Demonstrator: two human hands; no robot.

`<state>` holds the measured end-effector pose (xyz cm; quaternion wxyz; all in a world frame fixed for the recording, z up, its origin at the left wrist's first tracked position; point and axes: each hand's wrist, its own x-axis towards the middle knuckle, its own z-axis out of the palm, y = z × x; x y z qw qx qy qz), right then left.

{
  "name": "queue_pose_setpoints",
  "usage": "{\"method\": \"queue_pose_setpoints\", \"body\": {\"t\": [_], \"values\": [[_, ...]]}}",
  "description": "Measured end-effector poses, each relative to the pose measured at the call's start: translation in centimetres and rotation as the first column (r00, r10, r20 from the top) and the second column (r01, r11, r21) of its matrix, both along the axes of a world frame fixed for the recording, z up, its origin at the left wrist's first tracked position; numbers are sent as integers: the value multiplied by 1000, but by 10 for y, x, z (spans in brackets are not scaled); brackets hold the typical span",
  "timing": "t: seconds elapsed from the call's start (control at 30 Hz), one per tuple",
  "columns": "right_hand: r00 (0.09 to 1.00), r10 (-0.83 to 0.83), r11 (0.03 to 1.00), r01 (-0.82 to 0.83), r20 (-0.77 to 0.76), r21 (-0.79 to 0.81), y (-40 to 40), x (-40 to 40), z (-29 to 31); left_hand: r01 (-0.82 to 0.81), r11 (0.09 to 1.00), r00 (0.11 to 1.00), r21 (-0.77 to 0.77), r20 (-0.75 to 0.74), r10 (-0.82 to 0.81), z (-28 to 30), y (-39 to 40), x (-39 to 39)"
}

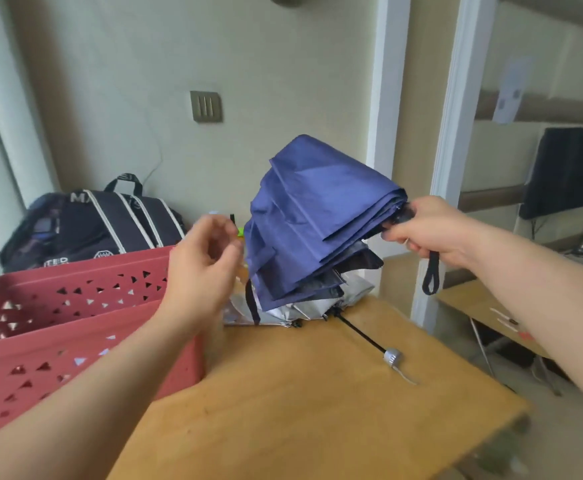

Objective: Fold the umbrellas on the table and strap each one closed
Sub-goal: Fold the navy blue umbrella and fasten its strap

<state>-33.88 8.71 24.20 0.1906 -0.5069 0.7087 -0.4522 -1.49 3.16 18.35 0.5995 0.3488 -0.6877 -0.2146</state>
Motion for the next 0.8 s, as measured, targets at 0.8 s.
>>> {"method": "queue_pose_setpoints", "body": {"t": [0.8], "values": [[969, 61, 993, -84, -238, -88, 46, -3, 10, 241, 717, 935, 655, 43, -353, 54, 46, 6]]}}
